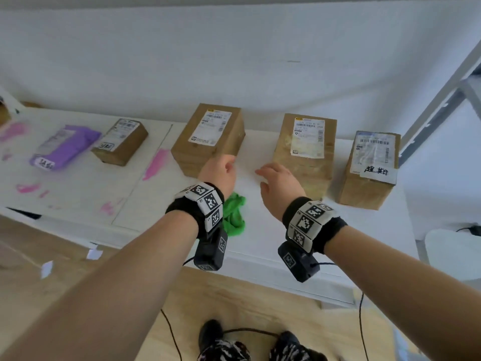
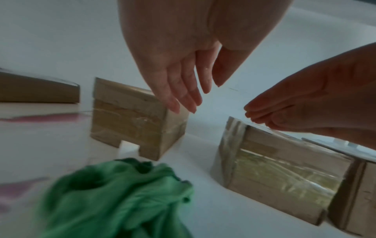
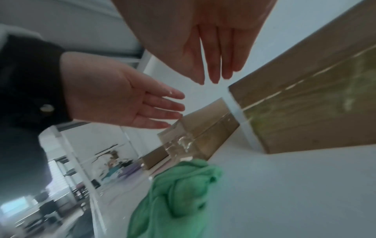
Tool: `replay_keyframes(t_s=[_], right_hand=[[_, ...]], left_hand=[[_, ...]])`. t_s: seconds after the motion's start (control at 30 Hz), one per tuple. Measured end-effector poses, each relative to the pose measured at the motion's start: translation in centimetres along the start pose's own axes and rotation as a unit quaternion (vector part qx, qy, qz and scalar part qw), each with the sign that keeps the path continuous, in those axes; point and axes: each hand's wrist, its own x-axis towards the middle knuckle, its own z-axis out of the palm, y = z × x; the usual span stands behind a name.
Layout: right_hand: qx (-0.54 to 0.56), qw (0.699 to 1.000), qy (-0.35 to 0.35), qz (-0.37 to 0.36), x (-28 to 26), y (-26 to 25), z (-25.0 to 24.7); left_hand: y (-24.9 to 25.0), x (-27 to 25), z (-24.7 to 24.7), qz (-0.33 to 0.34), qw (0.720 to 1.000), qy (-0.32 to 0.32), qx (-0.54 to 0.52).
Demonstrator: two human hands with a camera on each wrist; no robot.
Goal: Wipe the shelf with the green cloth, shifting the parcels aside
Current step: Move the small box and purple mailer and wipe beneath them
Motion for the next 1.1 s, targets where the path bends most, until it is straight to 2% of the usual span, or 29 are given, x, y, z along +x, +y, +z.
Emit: replay_keyframes(t_s=[0.13,0.2,0.27,0.33,0.47,0.6,0.67,0.77,0.83,0.9,1.0,1.1], right_hand=[[-0.007,0.997,-0.075,-0.033,0.2,-2.3,3.8],[-0.027,0.989,-0.14,-0.033,0.6,-3.1,6.2],[-0.078,0.974,-0.213,-0.009,1.1,-3.8,8.7],[-0.124,0.961,-0.246,0.027,1.4,-5.0,11.1],[-0.122,0.973,-0.185,0.065,3.1,-8.5,14.4],[-0.105,0.98,-0.165,0.036,5.4,-13.4,18.3],[-0.105,0.978,-0.181,0.007,4.9,-15.6,20.1],[-0.106,0.975,-0.194,-0.035,2.9,-15.6,21.2],[-0.134,0.971,-0.197,-0.032,1.7,-13.7,20.2],[-0.149,0.975,-0.164,0.035,0.9,-11.2,18.3],[-0.13,0.97,-0.088,0.183,0.6,-8.5,15.1],[-0.12,0.961,-0.079,0.238,2.0,-9.2,15.4]], left_hand=[[-3.7,0.2,-2.7,-0.034,0.999,0.031,-0.002],[-5.9,0.7,-4.1,-0.04,0.999,0.03,0.005],[-8.1,1.3,-5.6,-0.033,0.999,0.022,0.015],[-10.3,1.8,-7.2,-0.03,0.999,0.007,0.025],[-15.0,3.2,-10.4,-0.032,0.999,-0.025,0.034],[-19.2,3.7,-12.1,-0.021,0.998,-0.052,0.038],[-20.6,3.5,-12.5,-0.017,0.997,-0.069,0.041],[-21.6,4.1,-12.6,-0.006,0.995,-0.087,0.046],[-21.5,4.6,-12.5,0.001,0.994,-0.098,0.041],[-21.1,4.8,-12.1,0.008,0.994,-0.11,0.028],[-20.5,4.7,-11.8,0.02,0.992,-0.125,0.01],[-19.8,4.8,-11.7,0.013,0.992,-0.126,-0.003]])
